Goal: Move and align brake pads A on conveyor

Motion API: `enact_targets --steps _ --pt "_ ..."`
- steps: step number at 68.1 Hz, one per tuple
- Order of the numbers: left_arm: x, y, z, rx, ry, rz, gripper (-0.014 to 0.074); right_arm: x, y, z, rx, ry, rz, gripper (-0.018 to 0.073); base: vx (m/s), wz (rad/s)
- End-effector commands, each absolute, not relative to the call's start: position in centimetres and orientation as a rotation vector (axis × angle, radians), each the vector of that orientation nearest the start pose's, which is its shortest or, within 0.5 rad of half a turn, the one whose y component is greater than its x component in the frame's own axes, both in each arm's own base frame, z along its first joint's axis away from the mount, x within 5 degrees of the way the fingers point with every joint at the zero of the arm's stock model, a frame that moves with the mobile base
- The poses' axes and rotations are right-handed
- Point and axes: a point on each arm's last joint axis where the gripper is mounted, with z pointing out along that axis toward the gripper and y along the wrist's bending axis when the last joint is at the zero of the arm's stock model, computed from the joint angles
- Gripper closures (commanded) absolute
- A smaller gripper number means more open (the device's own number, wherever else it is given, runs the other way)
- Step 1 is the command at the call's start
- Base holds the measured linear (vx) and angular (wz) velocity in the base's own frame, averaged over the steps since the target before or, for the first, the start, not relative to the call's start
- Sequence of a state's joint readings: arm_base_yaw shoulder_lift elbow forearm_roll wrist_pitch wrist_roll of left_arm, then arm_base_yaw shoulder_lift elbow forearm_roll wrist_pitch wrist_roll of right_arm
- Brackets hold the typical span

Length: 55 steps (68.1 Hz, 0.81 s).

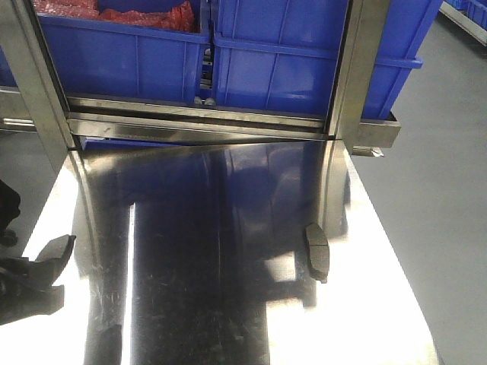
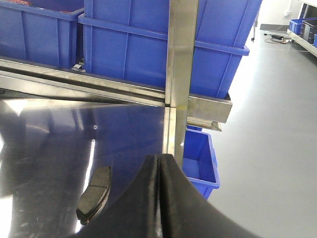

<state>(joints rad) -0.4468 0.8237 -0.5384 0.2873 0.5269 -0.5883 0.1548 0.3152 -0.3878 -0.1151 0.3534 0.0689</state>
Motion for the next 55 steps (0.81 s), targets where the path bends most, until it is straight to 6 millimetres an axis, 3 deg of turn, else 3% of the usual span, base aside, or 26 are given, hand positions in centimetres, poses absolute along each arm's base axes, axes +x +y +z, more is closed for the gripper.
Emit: enact_targets --steps 1,55 --pt "14.33 -5.66 29.06 0.061 2.147 -0.318 0.0482 7.73 0.85 30.68 -0.144 1.660 0.044 0.0562 0.00 0.00" --pt "14.08 -5.54 29.30 0.059 2.132 -0.324 0.0482 7.73 0.85 30.68 -0.144 1.660 0.044 0.0562 0.00 0.00"
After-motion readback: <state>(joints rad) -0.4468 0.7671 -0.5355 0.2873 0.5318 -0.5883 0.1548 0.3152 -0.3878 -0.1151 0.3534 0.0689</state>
